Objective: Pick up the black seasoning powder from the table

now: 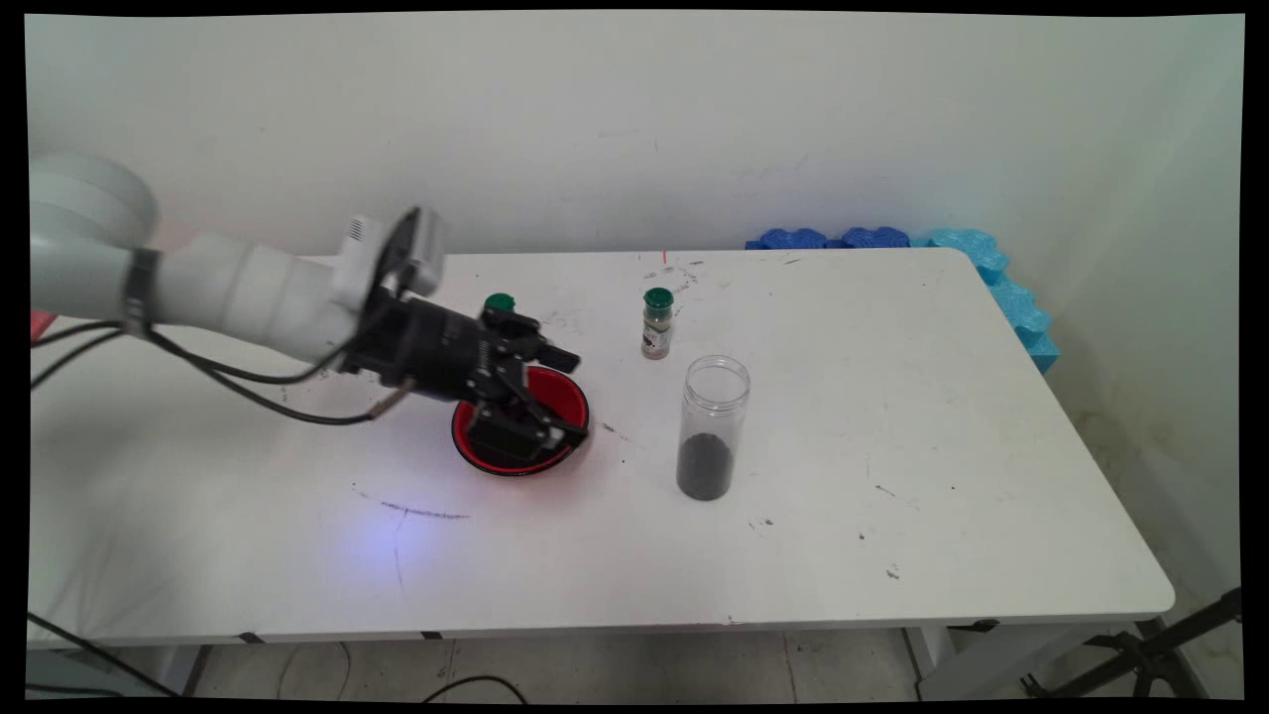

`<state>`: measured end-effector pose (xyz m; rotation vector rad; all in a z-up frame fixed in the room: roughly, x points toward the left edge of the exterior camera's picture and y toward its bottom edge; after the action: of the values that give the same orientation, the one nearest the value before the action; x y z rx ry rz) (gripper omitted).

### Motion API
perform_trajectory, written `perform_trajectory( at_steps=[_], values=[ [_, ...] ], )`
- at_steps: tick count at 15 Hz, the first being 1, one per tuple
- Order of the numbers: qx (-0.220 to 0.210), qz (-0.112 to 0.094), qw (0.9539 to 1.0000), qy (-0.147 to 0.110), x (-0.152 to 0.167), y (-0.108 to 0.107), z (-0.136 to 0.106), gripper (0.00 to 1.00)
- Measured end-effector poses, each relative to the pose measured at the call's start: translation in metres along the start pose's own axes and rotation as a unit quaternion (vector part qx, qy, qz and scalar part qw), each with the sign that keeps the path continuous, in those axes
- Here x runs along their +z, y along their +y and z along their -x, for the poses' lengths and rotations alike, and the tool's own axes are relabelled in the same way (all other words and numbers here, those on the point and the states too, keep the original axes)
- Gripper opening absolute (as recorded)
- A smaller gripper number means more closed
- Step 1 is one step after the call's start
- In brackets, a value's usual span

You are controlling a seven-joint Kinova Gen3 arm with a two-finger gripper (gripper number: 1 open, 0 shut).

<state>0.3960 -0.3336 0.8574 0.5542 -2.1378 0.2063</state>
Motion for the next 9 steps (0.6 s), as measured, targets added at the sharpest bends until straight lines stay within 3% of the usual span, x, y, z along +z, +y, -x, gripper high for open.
perform_trajectory(
  at_steps=[9],
  values=[
    [0.023,0.018,0.9996,0.000,0.072,-0.010,-0.004,1.00]
  ],
)
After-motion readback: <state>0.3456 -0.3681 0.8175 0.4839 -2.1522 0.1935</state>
